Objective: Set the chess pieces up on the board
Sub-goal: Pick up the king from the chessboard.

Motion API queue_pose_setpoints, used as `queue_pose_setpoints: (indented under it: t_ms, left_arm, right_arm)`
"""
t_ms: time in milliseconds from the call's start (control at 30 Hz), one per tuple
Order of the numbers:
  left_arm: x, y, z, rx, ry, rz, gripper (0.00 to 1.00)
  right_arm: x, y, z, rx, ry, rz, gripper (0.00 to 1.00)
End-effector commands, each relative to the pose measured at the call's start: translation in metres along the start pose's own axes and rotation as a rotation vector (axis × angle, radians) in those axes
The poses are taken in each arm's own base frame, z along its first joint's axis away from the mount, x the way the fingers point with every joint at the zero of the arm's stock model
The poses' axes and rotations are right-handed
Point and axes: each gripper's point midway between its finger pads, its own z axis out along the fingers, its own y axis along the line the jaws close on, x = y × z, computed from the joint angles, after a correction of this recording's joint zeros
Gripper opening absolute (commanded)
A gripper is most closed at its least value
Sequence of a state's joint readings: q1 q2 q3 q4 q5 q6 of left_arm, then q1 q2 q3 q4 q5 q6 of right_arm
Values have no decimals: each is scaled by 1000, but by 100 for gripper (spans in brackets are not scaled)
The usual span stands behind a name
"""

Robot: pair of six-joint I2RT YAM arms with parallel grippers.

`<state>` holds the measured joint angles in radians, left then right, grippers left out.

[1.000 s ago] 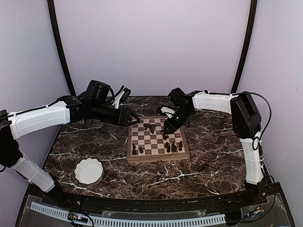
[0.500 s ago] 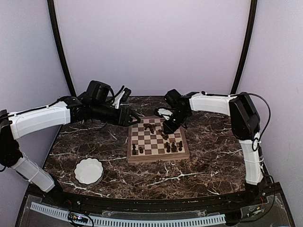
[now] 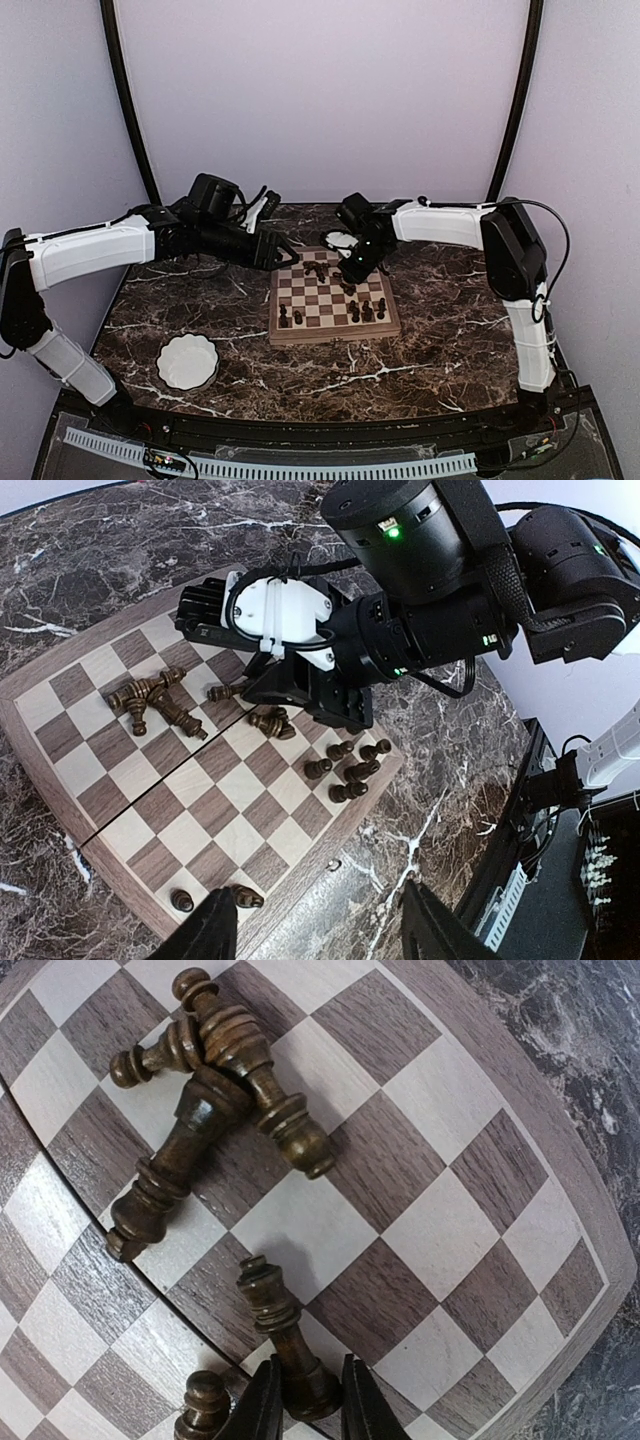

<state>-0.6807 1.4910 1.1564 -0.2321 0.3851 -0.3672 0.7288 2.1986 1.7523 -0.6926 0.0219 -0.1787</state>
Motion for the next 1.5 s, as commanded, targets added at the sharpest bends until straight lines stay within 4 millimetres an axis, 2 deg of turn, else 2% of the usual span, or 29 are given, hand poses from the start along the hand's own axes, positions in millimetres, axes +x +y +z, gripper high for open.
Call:
queue_pose_setpoints:
  t_ms: [0,67,167,400,1000,1167,1467]
  left_arm:
    - [-14,-9,-6,25,-43,22,58]
    - [-14,-9,-6,27,-44,23,58]
    - [-15,-9,-5,27,-45,22,58]
    - [-20,-9,-3,29,-54,25,58]
    - [-40,-12,4,33,-88,30,58]
    - [-48,-12,9,41,-97,22,58]
    - [-61,-9,14,66,-120,-29,58]
  right_arm:
    - [50,3,30,79,182,-33,21]
    - [52,3,33,83,192,-28,20]
    - [49,7,33,60,183,-20,14]
    - [34,9,21,38,141,2,9]
    - [-7,2,-31,47,-2,37,8]
    - [-13,7,-40,17,-27,48,7]
    - [-22,8,-72,8,-92,65,7]
